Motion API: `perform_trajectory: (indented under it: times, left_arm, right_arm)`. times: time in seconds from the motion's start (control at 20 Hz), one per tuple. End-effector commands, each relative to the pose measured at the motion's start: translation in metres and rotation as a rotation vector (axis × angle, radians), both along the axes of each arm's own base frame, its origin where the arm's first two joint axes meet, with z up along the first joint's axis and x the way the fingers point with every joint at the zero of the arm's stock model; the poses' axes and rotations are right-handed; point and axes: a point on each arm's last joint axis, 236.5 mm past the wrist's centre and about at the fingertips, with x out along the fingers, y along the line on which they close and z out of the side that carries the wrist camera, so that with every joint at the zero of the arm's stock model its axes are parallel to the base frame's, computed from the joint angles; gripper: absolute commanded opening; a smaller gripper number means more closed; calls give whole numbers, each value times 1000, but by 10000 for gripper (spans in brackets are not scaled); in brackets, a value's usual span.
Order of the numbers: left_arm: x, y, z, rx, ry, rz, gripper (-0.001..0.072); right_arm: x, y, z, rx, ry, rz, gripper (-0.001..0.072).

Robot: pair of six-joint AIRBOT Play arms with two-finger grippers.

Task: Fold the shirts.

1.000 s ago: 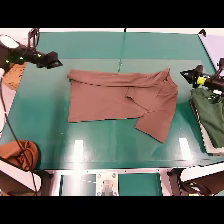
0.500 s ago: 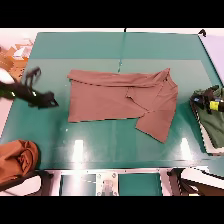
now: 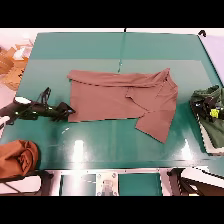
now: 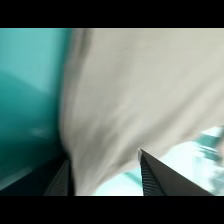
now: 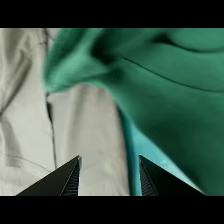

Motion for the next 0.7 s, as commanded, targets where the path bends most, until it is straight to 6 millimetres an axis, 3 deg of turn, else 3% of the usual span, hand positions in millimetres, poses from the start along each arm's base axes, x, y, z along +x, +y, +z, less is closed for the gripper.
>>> perform_trajectory:
  times: [0.0,0.05,0.1,0.2,0.45,0.65]
  left_arm:
    - [0,-20,-9,-124,-5,-19,525]
    - [-6,-22,-9,-130,5,-50,524]
    - [-10,-22,-11,-121,8,-67,355]
    - [-6,-18,-14,-100,-5,-61,23]
    - [-4,-17,-14,-97,-9,-49,22]
    - [1,-15,-13,-85,-23,-52,22]
  right_arm:
    - [-6,10,-21,82,56,14,426]
    - [-8,14,-29,114,76,23,444]
    - [-9,18,-37,140,96,33,495]
    - [-11,32,-52,180,133,70,494]
    - [4,55,-83,151,180,119,494]
    - [21,65,-92,133,178,144,482]
